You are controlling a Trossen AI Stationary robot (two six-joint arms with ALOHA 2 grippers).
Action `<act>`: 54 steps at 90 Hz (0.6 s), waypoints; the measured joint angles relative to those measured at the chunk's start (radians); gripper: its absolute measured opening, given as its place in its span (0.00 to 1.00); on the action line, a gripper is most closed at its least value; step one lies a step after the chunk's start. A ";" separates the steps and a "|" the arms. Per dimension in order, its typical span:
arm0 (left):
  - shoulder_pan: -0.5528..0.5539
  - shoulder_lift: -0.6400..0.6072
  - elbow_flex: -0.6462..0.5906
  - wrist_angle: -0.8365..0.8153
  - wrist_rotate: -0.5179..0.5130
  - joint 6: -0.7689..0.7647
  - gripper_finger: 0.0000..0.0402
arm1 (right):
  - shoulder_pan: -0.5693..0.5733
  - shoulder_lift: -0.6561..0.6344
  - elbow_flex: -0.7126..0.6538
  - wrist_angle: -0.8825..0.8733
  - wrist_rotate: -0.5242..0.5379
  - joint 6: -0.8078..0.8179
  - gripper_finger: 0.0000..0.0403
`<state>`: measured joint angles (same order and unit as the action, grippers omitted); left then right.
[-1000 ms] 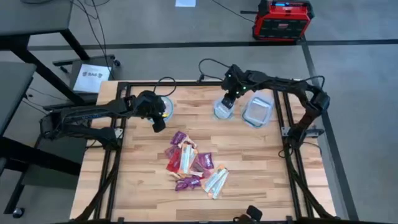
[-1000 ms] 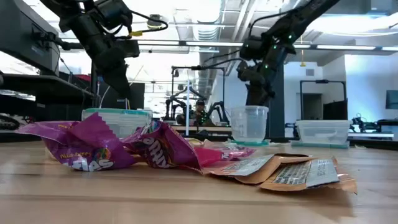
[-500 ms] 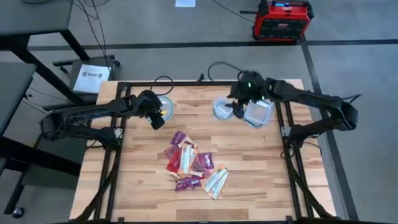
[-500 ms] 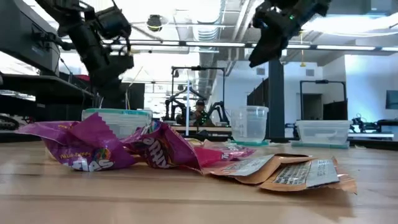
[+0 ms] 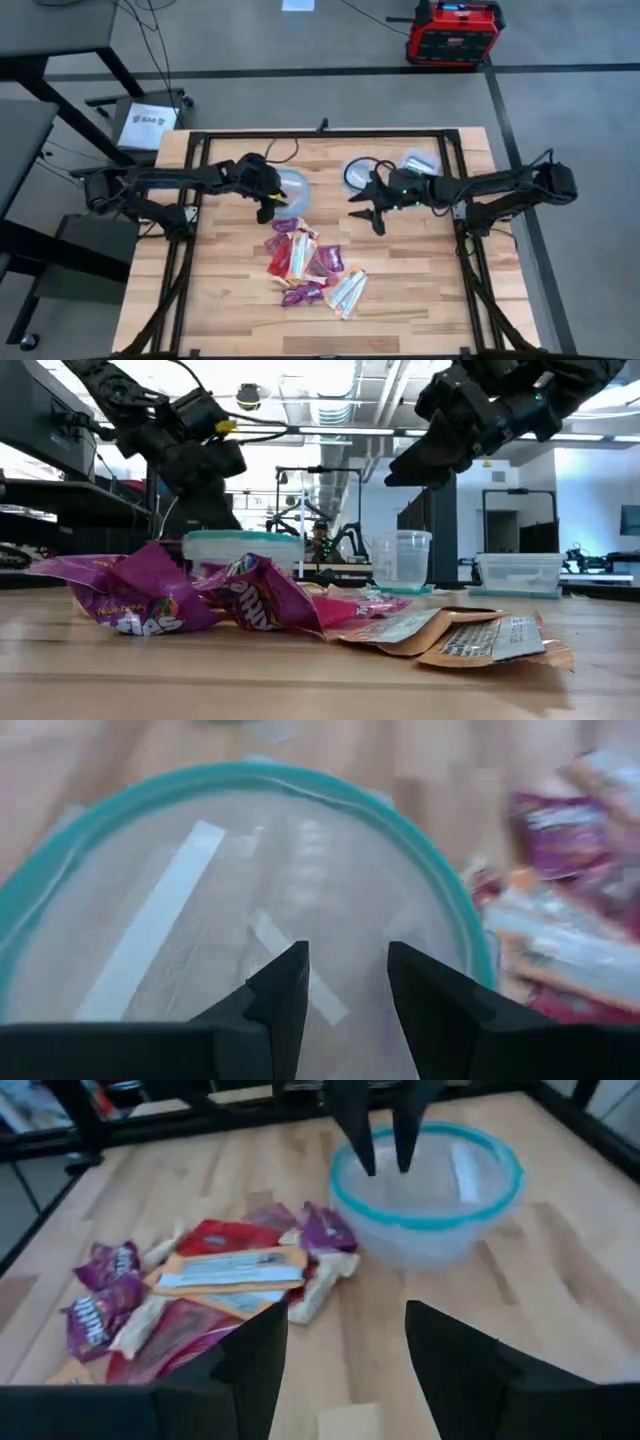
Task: Sort candy
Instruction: Open the big round transparent bin
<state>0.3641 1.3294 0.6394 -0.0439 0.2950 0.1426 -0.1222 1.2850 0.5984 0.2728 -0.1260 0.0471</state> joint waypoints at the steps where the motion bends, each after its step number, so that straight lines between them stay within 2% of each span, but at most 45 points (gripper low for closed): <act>1: -0.005 0.001 0.007 -0.003 -0.001 0.007 0.32 | 0.000 0.003 0.000 0.004 0.000 -0.002 0.47; 13: -0.052 -0.023 0.117 -0.132 -0.074 0.035 0.32 | -0.003 0.043 0.000 0.042 0.001 -0.018 0.47; 25: -0.077 -0.073 0.198 -0.279 -0.158 -0.098 0.32 | -0.006 0.083 0.000 0.087 0.007 -0.019 0.47; 33: -0.109 -0.096 0.183 -0.321 -0.181 -0.188 0.32 | -0.002 0.131 0.001 0.192 0.006 -0.022 0.47; 40: -0.145 -0.108 0.150 -0.337 -0.247 -0.233 0.32 | -0.001 0.191 0.030 0.272 0.006 -0.022 0.47; 54: -0.212 -0.105 0.079 -0.320 -0.370 -0.294 0.32 | -0.007 0.355 0.158 0.240 0.044 -0.059 0.47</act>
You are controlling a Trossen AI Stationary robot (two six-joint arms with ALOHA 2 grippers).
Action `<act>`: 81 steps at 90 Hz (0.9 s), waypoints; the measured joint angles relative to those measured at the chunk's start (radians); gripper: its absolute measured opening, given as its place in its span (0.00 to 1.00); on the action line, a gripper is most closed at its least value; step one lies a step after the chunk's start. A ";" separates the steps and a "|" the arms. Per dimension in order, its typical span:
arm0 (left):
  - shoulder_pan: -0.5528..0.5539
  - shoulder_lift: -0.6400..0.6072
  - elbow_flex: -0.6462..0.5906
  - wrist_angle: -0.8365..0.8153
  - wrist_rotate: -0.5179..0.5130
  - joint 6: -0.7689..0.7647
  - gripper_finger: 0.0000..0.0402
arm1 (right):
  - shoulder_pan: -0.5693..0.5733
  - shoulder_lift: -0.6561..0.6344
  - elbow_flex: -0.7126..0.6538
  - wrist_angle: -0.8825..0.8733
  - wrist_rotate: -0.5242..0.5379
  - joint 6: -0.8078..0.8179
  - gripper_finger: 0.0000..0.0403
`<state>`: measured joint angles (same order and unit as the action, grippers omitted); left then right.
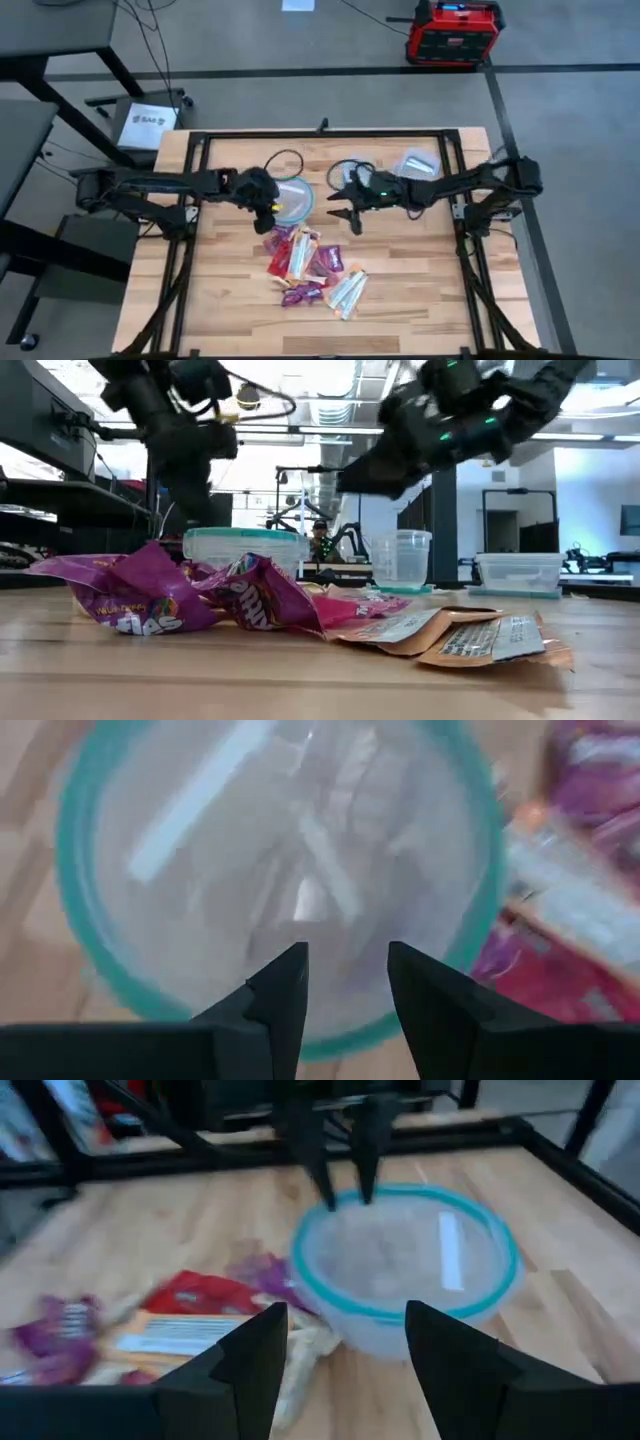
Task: Sort candy
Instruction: Open the big round transparent bin
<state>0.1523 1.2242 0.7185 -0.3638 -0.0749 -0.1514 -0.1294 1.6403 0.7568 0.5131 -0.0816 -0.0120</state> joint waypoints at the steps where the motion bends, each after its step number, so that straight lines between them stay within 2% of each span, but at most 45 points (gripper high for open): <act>1: -0.004 0.000 -0.003 0.011 -0.002 0.000 0.32 | -0.002 0.011 0.011 -0.006 0.004 -0.005 0.47; 22: -0.014 0.003 -0.035 0.056 -0.016 0.056 0.32 | -0.051 0.201 0.256 -0.169 0.031 -0.065 0.47; 40: 0.044 0.002 -0.036 0.036 -0.081 0.121 0.32 | -0.040 0.258 0.360 -0.355 0.024 -0.088 0.47; 61: 0.124 0.005 -0.038 0.143 -0.086 0.210 0.32 | 0.014 0.236 0.356 -0.343 -0.042 -0.102 0.47; 71: 0.148 0.005 -0.007 0.161 -0.087 0.229 0.32 | 0.020 0.144 0.354 -0.419 -0.048 -0.103 0.47; 81: 0.138 0.003 0.033 0.164 -0.072 0.229 0.32 | 0.016 0.023 0.349 -0.574 -0.046 -0.098 0.47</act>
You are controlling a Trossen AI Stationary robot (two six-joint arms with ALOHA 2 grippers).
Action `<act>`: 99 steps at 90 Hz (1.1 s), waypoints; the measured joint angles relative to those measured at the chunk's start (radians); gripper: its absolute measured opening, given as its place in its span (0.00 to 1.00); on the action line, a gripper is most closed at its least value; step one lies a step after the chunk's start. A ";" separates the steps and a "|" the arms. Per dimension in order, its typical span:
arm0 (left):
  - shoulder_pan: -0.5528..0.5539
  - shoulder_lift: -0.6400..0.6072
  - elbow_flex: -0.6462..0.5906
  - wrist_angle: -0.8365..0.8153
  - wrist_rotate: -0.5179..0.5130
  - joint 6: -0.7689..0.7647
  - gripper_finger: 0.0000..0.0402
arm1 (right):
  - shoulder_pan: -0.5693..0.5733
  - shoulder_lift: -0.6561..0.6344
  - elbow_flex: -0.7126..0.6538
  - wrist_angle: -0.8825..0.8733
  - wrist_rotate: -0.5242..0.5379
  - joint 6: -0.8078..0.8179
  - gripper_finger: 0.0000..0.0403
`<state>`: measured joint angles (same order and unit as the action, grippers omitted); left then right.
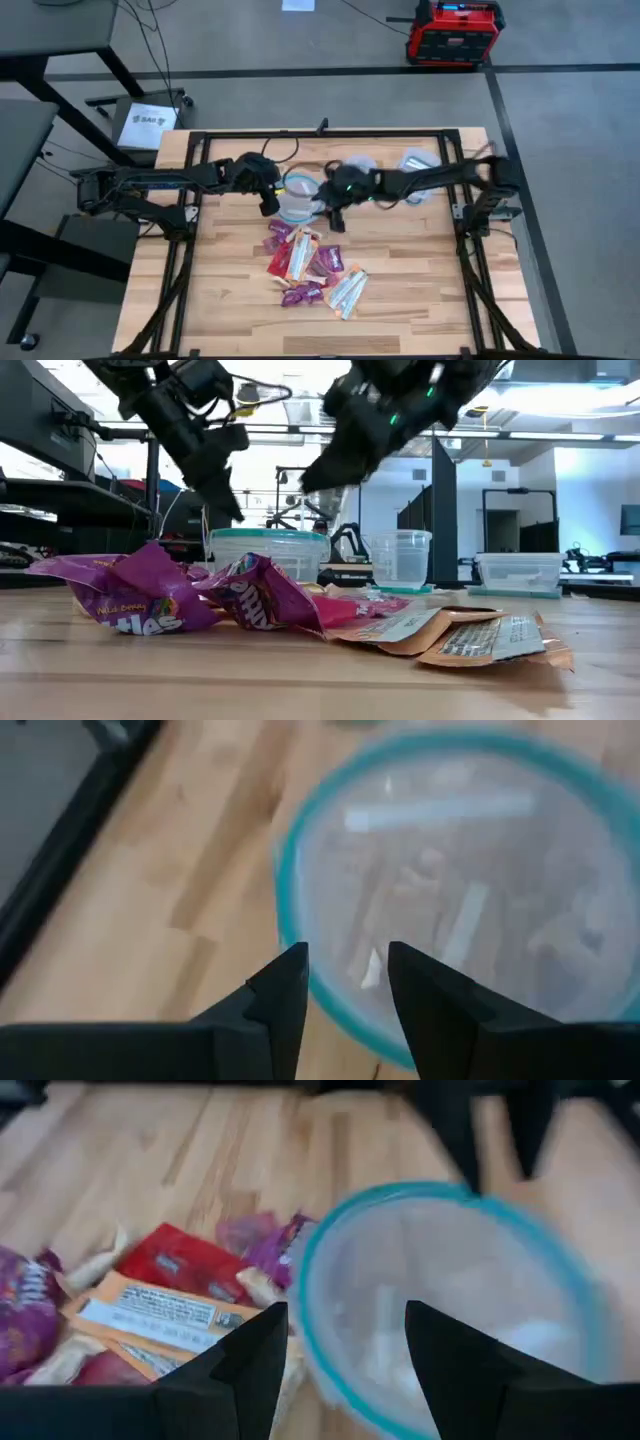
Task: Sort candy
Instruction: Open the big round transparent bin
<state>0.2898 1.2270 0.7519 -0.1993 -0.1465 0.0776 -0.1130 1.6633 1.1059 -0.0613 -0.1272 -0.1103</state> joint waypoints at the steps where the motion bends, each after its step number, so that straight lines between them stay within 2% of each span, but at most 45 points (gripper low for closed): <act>1: -0.002 -0.001 0.004 0.000 0.007 0.000 0.32 | 0.002 -0.010 -0.005 -0.012 0.000 0.004 0.47; 9: -0.015 -0.002 0.027 0.028 0.059 0.001 0.32 | 0.027 -0.072 -0.078 -0.030 -0.002 0.060 0.47; 16: -0.019 0.001 0.028 0.071 0.106 0.005 0.32 | 0.062 -0.096 -0.187 0.073 -0.004 0.129 0.47; 27: -0.018 0.040 0.028 0.144 0.203 -0.007 0.32 | 0.119 -0.052 -0.389 0.416 0.046 0.254 0.47; 36: -0.018 0.104 0.028 0.197 0.254 -0.002 0.32 | 0.141 0.049 -0.477 0.705 0.098 0.284 0.47; 45: -0.018 0.186 0.028 0.234 0.281 0.016 0.32 | 0.126 0.158 -0.484 0.868 0.106 0.294 0.47; 68: -0.013 0.304 0.032 0.233 0.300 0.101 0.32 | 0.055 0.359 -0.432 1.038 0.092 0.313 0.47; 79: -0.013 0.327 0.031 0.242 0.340 0.126 0.32 | 0.021 0.399 -0.419 1.131 0.028 0.318 0.47; 99: -0.002 0.328 0.030 0.249 0.378 0.134 0.32 | 0.022 0.406 -0.380 1.142 -0.039 0.323 0.47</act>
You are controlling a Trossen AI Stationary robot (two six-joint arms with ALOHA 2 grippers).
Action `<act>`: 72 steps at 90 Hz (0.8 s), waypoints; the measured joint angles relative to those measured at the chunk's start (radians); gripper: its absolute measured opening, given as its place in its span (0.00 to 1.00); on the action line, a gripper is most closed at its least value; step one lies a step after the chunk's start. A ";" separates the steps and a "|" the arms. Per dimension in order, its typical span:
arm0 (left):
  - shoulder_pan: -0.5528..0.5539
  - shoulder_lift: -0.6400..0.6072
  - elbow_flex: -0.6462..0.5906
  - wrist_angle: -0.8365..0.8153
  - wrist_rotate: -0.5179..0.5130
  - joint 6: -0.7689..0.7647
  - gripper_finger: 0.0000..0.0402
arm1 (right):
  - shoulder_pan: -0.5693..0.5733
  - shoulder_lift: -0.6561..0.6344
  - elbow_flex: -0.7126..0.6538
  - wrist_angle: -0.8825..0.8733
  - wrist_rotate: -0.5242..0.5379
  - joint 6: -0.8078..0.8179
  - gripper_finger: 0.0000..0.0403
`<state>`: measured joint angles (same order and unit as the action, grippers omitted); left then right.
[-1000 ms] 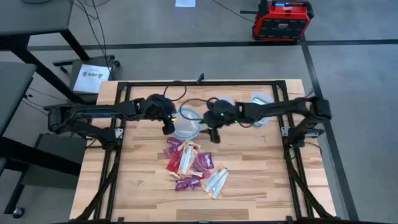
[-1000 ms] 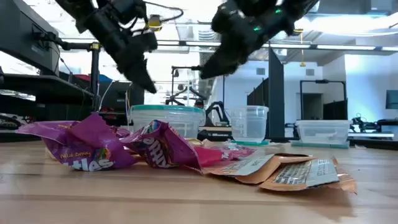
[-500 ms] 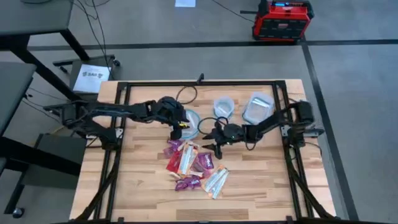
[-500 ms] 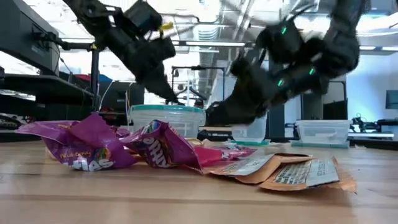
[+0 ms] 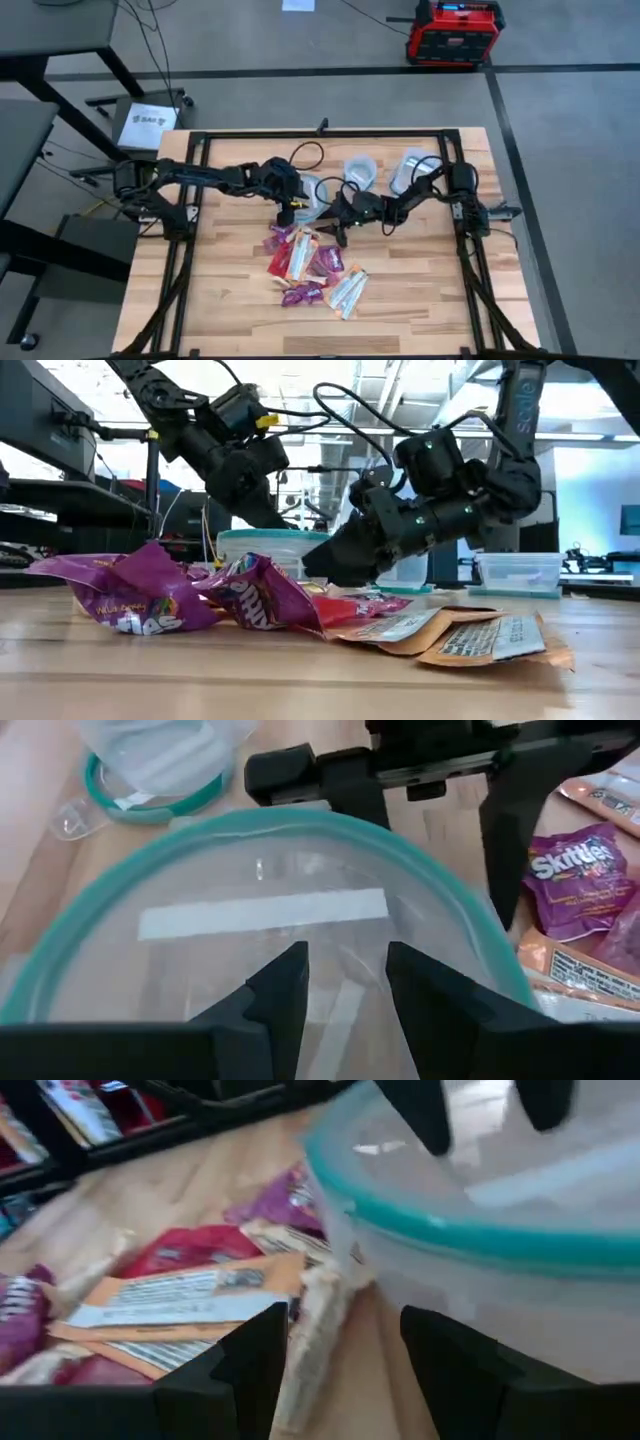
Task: Sort candy
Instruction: Open the big round transparent bin
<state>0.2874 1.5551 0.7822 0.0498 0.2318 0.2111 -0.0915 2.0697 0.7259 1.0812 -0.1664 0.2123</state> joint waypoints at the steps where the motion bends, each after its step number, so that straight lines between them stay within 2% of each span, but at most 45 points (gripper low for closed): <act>1: 0.001 0.000 0.000 0.002 0.001 -0.001 0.32 | 0.002 0.000 0.002 0.002 0.001 0.003 0.47; 13: -0.004 0.002 0.000 0.006 -0.006 -0.017 0.32 | 0.010 -0.001 0.023 0.012 0.005 0.062 0.47; 30: -0.022 0.003 -0.001 0.014 -0.060 -0.108 0.32 | 0.010 -0.001 0.034 -0.001 0.052 0.130 0.47; 46: -0.062 0.003 -0.002 0.038 -0.123 -0.161 0.32 | 0.020 -0.001 0.038 0.017 0.050 0.163 0.47; 54: -0.077 0.002 -0.002 0.040 -0.147 -0.175 0.32 | 0.022 -0.001 0.038 0.079 -0.032 0.225 0.47; 63: -0.087 0.003 -0.002 0.039 -0.162 -0.175 0.32 | -0.001 -0.009 0.043 0.209 -0.218 0.303 0.47; 72: -0.087 0.009 -0.002 0.031 -0.168 -0.171 0.32 | -0.006 -0.020 0.033 0.177 -0.239 0.304 0.46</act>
<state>0.2005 1.5645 0.7807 0.0810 0.0640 0.0406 -0.0973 2.0497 0.7590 1.2580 -0.4051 0.5158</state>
